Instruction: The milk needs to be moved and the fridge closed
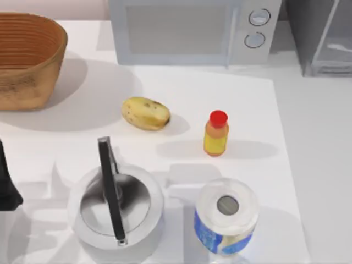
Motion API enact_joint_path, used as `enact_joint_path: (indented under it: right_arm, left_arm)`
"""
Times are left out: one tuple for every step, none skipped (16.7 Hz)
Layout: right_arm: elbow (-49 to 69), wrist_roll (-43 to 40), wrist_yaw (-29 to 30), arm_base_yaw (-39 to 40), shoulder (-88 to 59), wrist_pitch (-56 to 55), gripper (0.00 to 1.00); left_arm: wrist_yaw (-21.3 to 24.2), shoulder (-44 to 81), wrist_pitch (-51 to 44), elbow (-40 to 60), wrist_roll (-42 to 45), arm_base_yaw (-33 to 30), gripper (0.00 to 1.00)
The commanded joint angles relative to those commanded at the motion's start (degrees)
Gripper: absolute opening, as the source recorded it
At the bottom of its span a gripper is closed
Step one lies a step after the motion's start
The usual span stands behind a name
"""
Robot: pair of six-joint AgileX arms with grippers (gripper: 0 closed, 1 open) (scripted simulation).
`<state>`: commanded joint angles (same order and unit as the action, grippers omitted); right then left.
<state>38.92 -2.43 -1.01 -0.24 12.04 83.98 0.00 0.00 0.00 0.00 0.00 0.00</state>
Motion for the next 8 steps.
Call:
enact_joint_path:
  right_arm:
    - [1.06, -1.76, -1.36, -1.76, -1.56, -0.28, 1.00]
    - [2.41, -4.14, -3.11, -4.13, -3.72, -0.60, 1.00]
    - [4.01, -7.13, -5.23, -7.11, -6.49, -0.93, 1.00]
    - [5.81, -10.74, -7.64, -10.68, -9.86, -1.27, 1.00]
    - [7.75, -14.96, -10.31, -14.83, -13.83, -1.63, 1.00]
    - [9.80, -19.80, -13.16, -19.46, -18.40, -2.00, 1.00]
    - [11.89, -25.24, -16.16, -24.51, -23.57, -2.38, 1.00]
    - [14.03, -31.28, -19.25, -29.85, -29.33, -2.73, 1.00]
  left_arm:
    - [0.00, 0.00, 0.00, 0.00, 0.00, 0.00, 1.00]
    - [0.00, 0.00, 0.00, 0.00, 0.00, 0.00, 1.00]
    - [0.00, 0.00, 0.00, 0.00, 0.00, 0.00, 1.00]
    - [0.00, 0.00, 0.00, 0.00, 0.00, 0.00, 1.00]
    - [0.00, 0.00, 0.00, 0.00, 0.00, 0.00, 1.00]
    - [0.00, 0.00, 0.00, 0.00, 0.00, 0.00, 1.00]
    - [0.00, 0.00, 0.00, 0.00, 0.00, 0.00, 1.00]
    - [0.00, 0.00, 0.00, 0.00, 0.00, 0.00, 1.00]
